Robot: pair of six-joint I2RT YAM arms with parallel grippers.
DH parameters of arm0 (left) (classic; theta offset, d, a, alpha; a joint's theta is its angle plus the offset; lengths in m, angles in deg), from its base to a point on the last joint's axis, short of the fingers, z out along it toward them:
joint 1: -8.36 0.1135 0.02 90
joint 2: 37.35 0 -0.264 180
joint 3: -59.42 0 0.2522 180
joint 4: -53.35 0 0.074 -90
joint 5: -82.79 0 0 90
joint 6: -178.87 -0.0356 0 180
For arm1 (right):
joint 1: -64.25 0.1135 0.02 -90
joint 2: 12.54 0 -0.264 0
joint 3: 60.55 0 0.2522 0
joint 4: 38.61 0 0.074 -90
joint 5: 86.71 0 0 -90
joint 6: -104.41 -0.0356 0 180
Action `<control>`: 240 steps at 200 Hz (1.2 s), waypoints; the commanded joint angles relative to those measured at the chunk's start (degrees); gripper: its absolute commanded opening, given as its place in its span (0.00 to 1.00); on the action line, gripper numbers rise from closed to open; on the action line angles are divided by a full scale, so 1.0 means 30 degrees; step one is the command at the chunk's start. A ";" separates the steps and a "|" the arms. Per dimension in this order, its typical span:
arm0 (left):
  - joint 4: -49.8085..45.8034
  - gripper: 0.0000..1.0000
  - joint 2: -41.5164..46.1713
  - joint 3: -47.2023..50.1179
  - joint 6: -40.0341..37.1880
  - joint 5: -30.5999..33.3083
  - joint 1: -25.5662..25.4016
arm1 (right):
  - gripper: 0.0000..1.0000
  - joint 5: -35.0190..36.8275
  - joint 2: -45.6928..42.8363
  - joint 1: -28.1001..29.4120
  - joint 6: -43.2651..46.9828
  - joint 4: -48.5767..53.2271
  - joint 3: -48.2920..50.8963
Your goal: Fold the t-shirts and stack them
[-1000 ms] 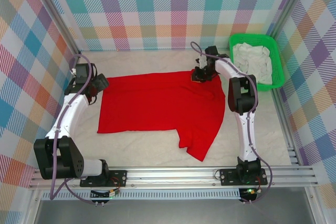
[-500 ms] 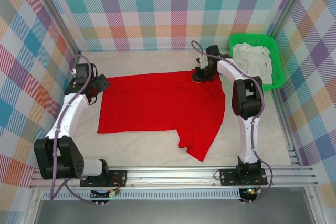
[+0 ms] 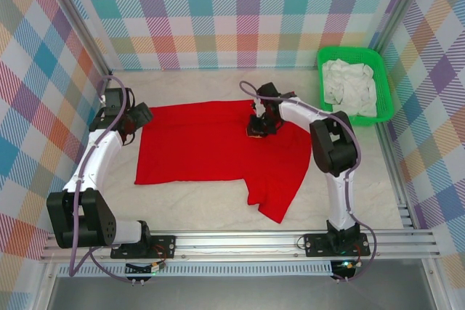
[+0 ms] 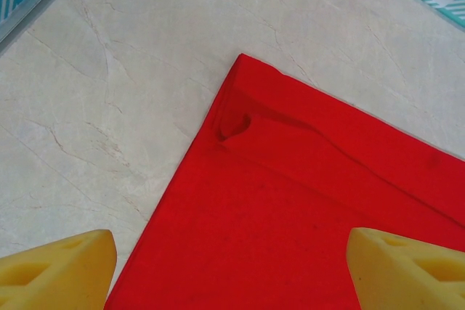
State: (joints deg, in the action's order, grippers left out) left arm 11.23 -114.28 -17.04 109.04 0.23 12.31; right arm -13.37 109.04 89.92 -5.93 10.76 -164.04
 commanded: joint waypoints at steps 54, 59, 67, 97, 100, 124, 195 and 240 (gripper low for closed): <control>-0.3340 0.82 -0.0677 -0.1043 0.1746 0.0119 0.0228 | 0.32 0.2052 -0.4556 0.0068 -0.0566 0.0453 0.1638; -0.4250 0.82 -0.0829 -0.1328 0.2085 0.0155 0.0210 | 0.33 0.2187 -0.4911 0.0059 -0.0413 0.0485 0.1814; -0.5626 0.79 -0.1137 -0.1715 0.2579 0.0105 0.0232 | 0.36 0.2426 -0.5490 0.0030 -0.0112 0.0594 0.2104; -0.7884 0.74 -0.1041 -0.0557 0.3579 -0.2260 0.0214 | 0.47 0.3453 -0.7888 -0.0066 0.1316 0.0744 0.3486; -0.7842 0.74 -0.0900 -0.0236 0.3700 -0.2471 0.0209 | 0.47 0.3465 -0.8146 -0.0102 0.1464 0.0739 0.3639; -0.7673 0.72 0.0781 0.2380 0.4977 -0.2840 0.0251 | 0.52 0.3389 -0.9841 -0.0400 0.2551 0.0717 0.4551; -0.6693 0.52 0.0579 0.5289 0.7093 -0.2422 0.1576 | 0.52 0.2037 -1.1696 -0.1740 0.3921 -0.0196 0.6755; -0.6041 0.45 -0.0643 0.5718 0.7663 -0.2570 0.2263 | 0.51 0.1551 -1.1603 -0.2055 0.4205 -0.0600 0.7539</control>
State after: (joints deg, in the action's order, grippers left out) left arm -7.64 -115.24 -1.17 130.00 -6.96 17.64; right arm -6.40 74.97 84.06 4.94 10.70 -142.47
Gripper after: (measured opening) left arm 0.454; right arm 0.509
